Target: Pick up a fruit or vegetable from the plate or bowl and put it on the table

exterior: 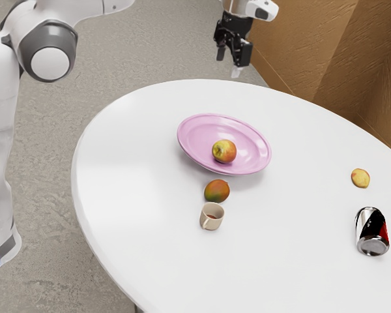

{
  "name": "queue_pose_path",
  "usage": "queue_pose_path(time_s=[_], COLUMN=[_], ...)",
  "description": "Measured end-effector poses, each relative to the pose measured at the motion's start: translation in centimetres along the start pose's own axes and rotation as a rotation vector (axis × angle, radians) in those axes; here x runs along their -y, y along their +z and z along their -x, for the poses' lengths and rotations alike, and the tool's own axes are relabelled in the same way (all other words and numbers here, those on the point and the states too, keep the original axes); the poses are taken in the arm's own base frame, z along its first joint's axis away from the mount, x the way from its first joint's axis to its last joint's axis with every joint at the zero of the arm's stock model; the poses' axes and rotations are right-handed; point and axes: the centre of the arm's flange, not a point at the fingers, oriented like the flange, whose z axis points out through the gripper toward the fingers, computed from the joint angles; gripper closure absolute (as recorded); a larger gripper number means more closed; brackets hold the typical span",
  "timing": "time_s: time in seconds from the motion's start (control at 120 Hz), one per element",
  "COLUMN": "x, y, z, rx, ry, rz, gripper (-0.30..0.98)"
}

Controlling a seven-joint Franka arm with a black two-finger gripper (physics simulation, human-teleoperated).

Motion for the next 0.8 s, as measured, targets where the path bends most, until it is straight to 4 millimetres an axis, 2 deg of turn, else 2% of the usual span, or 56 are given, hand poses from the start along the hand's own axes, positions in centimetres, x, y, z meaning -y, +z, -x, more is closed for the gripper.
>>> queue_pose_path(time_s=[0.217,0.267,0.292,0.392,0.467,0.55,0.667,0.8], x=[-0.1,-0.1,0.0,0.7,1.0,0.9,1.3,0.6], y=[0.3,-0.3,-1.3,-7.6,-9.2,-8.3,-5.6,-2.2], z=[0.4,0.8,1.2,3.9,4.4,3.7,1.7,-0.5], rx=[0.036,0.029,0.012,-0.108,-0.15,-0.143,-0.103,-0.05], ry=[0.008,0.01,0.011,0.012,0.009,0.009,-0.003,0.002], rz=[0.004,0.007,0.01,0.022,0.022,0.016,0.001,-0.012], gripper=[0.0,0.0,0.0,0.0,0.0,0.0,0.0,0.0])
